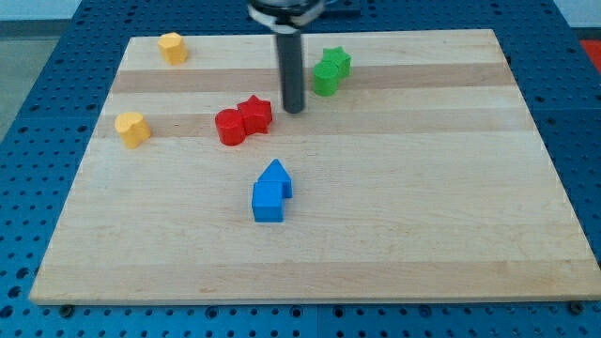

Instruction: Place the green circle to the right of yellow hexagon

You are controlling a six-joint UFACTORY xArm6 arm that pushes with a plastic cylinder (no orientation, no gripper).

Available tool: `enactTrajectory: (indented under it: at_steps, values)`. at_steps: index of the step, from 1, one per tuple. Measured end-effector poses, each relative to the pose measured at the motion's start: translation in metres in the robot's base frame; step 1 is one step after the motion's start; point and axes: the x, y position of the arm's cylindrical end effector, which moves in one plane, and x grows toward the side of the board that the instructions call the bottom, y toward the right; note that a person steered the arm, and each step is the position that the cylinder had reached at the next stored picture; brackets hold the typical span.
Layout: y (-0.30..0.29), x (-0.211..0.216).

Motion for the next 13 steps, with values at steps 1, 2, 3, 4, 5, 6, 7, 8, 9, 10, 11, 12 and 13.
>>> enactTrajectory:
  at_steps: [1,2,3,4,5,6,7,8,9,10,11,12,13]
  values:
    - [0.04,-0.002]
    - [0.056,-0.01]
    - [0.056,-0.022]
    - [0.055,-0.036]
    - [0.044,-0.04]
    - [0.016,-0.04]
    - [0.004,-0.045]
    - [-0.004,-0.058]
    - [-0.028,-0.06]
    - [-0.044,-0.06]
    - [-0.049,-0.07]
    - [-0.062,-0.083]
    - [-0.078,-0.087]
